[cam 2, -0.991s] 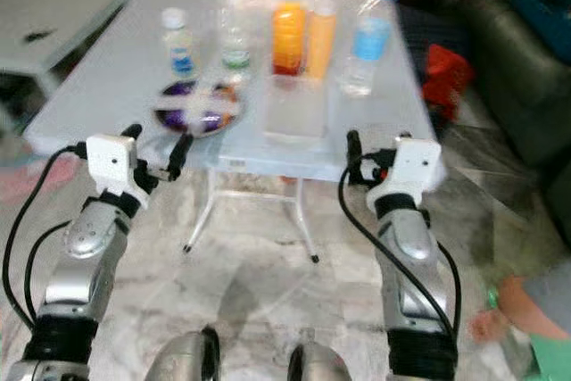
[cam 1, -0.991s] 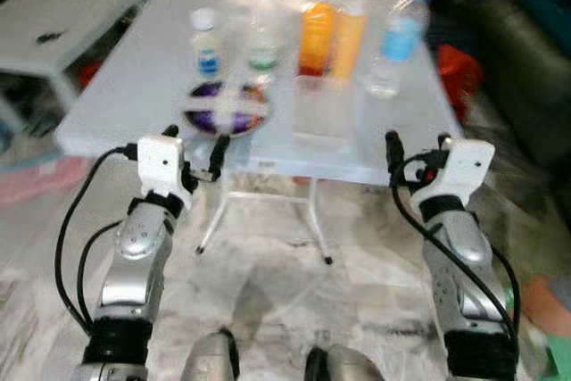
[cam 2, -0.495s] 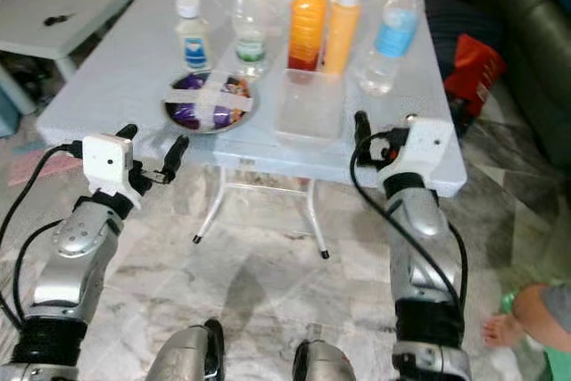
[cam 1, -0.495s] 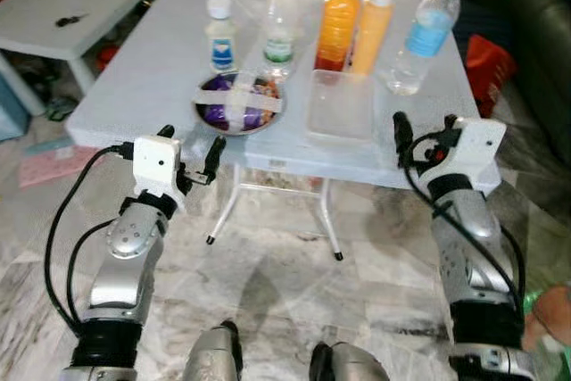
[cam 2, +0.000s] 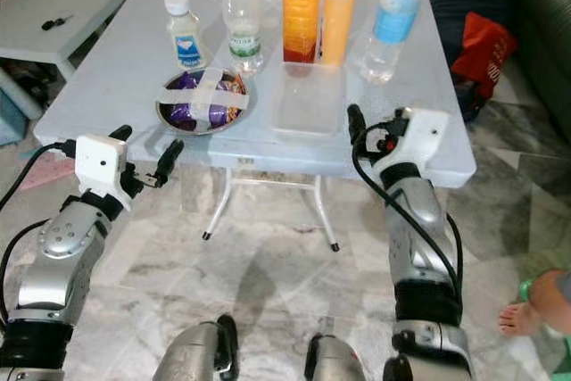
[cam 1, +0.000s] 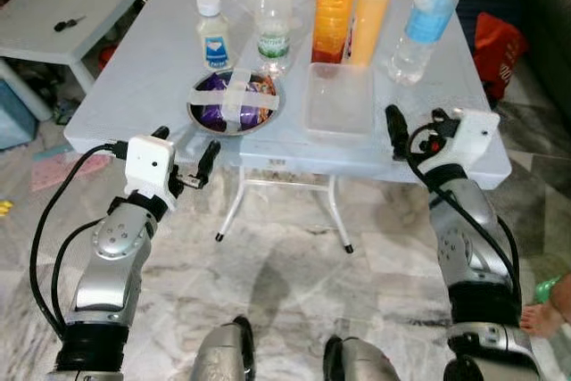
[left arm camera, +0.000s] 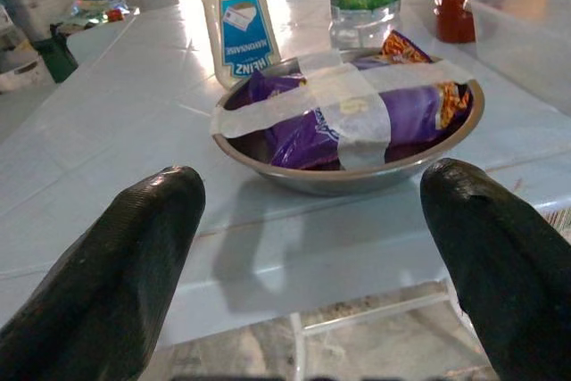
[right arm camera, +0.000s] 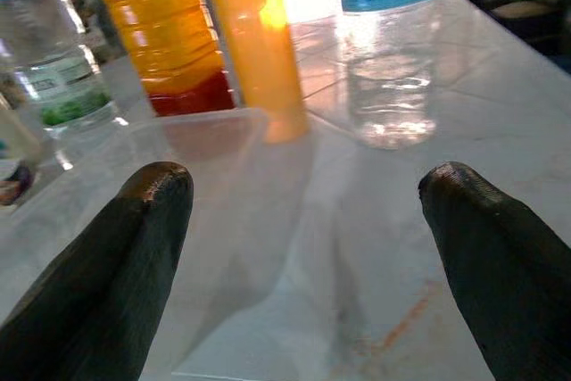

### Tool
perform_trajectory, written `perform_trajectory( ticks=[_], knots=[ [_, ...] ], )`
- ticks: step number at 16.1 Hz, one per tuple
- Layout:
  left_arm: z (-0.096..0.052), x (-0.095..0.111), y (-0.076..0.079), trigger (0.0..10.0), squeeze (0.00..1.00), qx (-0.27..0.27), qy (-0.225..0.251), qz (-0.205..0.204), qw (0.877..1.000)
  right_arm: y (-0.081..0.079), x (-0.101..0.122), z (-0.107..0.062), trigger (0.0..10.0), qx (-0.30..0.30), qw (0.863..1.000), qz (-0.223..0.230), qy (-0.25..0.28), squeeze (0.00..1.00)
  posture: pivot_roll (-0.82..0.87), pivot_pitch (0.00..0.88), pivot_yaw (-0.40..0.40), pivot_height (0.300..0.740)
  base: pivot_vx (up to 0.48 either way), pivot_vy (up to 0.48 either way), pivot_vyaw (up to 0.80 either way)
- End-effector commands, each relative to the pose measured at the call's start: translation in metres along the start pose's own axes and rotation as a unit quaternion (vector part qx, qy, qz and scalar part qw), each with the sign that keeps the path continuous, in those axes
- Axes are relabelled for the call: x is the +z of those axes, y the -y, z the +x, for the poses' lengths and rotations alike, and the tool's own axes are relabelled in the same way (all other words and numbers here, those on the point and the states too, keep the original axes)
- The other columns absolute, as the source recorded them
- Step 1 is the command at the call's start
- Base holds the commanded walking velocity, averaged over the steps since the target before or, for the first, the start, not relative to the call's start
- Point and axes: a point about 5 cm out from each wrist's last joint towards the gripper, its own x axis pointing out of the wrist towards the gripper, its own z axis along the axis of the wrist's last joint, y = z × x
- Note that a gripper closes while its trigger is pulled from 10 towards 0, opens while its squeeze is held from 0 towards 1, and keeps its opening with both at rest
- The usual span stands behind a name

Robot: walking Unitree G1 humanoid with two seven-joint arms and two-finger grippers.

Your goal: Restocking fridge

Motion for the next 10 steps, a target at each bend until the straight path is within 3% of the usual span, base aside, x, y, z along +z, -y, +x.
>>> perform_trajectory(
  ticks=[1,5,6,10],
  knots=[
    [-0.001,0.004,-0.004,10.0,0.0,0.001,0.002,0.011,1.0,-0.003,0.0,0.002,10.0,0.01,1.0,0.002,0.002,0.0,0.05,0.178,0.07,0.74,0.0,0.0,0.0],
    [-0.003,0.006,-0.005,10.0,0.0,-0.006,-0.004,0.016,1.0,-0.014,0.0,0.019,10.0,0.077,0.995,0.066,-0.014,0.0,0.07,0.186,0.077,0.74,0.0,0.0,0.0],
    [-0.003,0.006,-0.005,10.0,0.0,-0.006,-0.004,0.017,1.0,-0.015,-0.001,0.02,10.0,0.08,0.994,0.071,-0.015,0.0,0.07,0.186,0.077,0.74,0.0,0.0,0.0],
    [-0.003,0.007,-0.006,10.0,0.0,-0.008,-0.004,0.021,1.0,-0.023,-0.003,0.031,10.0,0.08,0.983,0.161,-0.034,0.0,0.08,0.183,0.073,0.74,0.0,0.0,0.0]
  ],
)
